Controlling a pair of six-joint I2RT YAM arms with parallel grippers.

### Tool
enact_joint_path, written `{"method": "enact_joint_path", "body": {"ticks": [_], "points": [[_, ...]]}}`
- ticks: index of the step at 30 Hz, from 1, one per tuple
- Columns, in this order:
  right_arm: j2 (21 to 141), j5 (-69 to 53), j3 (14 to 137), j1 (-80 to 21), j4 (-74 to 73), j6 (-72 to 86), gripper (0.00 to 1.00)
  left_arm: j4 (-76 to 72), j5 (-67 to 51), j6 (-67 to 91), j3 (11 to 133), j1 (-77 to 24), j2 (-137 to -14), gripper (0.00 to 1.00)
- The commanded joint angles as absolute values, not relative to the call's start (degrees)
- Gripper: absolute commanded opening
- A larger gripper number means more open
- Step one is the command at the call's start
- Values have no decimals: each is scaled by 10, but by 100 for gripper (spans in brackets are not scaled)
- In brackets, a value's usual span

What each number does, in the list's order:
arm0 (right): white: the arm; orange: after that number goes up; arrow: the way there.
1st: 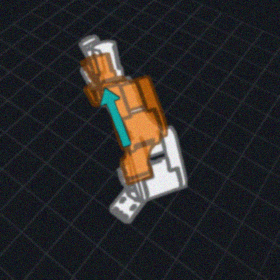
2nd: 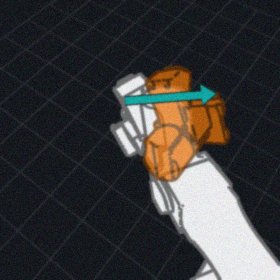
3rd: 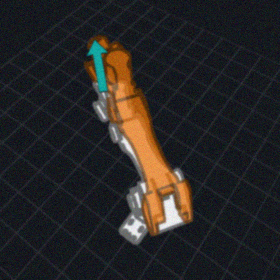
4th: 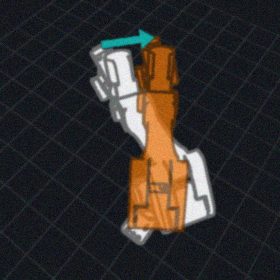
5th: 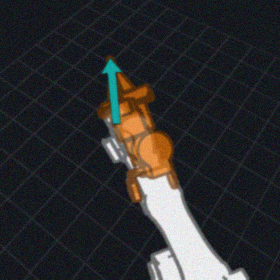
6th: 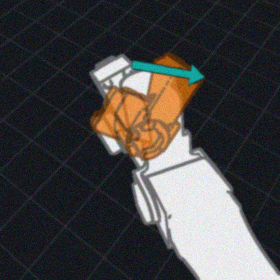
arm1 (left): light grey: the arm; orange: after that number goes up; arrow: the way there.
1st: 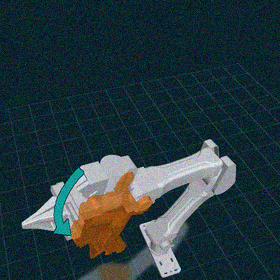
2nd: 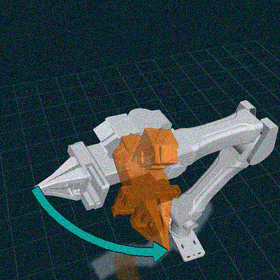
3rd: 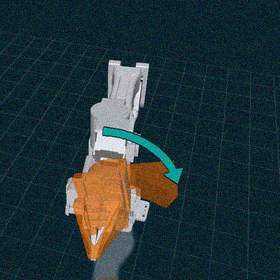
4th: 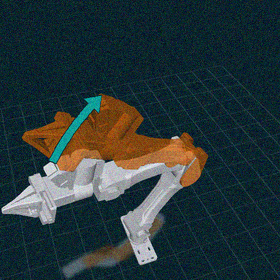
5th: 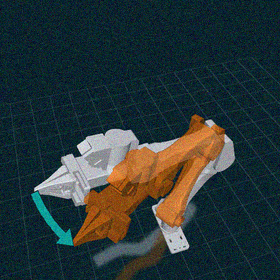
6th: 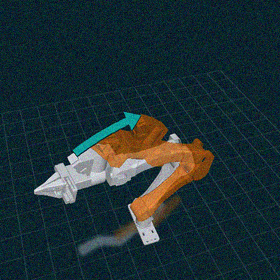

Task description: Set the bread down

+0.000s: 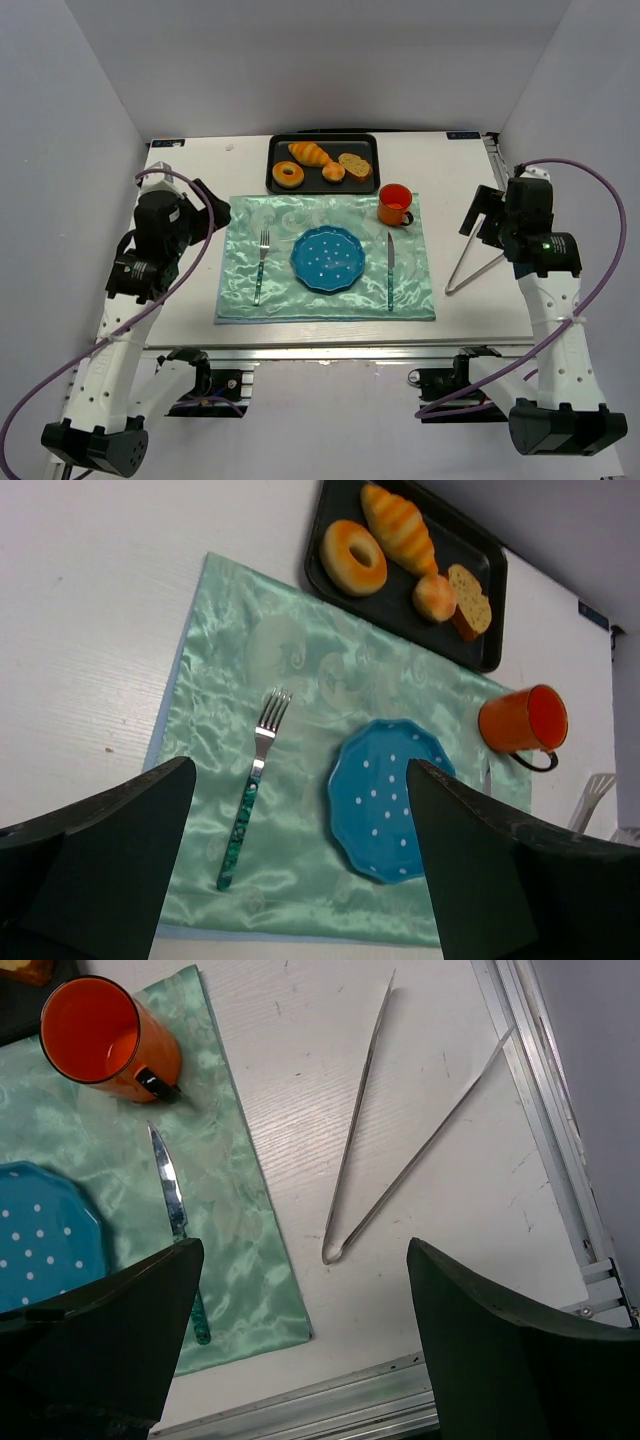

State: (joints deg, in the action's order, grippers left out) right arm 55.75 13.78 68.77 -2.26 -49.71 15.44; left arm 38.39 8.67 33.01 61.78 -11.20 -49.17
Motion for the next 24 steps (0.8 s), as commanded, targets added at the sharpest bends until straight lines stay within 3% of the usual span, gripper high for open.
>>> {"method": "enact_joint_path", "body": {"ticks": [1,6,12,17,19,20,22,24], "points": [[534,126,702,-22,-484,155,89,393,43,321,635,-112,-517,98],[515,26,709,-22,-476,107,89,409,25,302,649,-112,-548,98],[546,169,681,-22,-488,191,89,391,23,320,641,-112,-564,98],[626,116,639,13,-468,212,87,386,23,328,635,-113,-578,98],[652,92,619,29,-442,236,39,383,21,328,633,-113,-582,98],[657,90,597,32,-434,246,39,381,20,328,633,-113,-583,98],[681,67,577,42,-410,257,73,380,18,327,628,-115,-584,98],[706,62,547,52,-395,265,89,381,18,324,622,-119,-584,98]]}}
